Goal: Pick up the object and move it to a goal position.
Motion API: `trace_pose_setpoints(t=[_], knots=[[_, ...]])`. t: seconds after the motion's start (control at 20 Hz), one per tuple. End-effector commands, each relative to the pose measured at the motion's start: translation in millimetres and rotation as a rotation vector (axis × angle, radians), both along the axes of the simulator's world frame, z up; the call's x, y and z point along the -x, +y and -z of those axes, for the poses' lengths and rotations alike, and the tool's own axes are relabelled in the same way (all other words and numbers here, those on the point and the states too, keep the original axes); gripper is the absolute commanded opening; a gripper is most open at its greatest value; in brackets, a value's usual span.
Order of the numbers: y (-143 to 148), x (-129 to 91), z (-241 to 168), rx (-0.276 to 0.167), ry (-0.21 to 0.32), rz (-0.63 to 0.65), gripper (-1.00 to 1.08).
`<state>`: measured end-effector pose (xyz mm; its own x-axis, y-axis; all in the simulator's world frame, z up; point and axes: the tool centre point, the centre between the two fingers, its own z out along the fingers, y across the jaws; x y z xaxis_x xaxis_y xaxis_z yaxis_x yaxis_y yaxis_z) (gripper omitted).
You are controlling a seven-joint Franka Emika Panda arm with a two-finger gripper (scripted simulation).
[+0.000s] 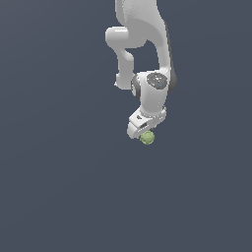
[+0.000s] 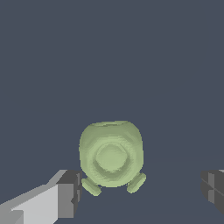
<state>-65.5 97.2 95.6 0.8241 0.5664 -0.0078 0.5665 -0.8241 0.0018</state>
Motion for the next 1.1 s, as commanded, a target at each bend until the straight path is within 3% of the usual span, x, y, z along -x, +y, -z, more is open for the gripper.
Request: trace_pose_setpoints(t=[0.0,0.5,1.05], knots=[[10,6,3,-0.003,-0.003,-0.047,1.00],[16,10,11,-0.006,-0.004,-0.074,1.00],[17,11,53,-0.006,-0.005,-0.081,1.00]])
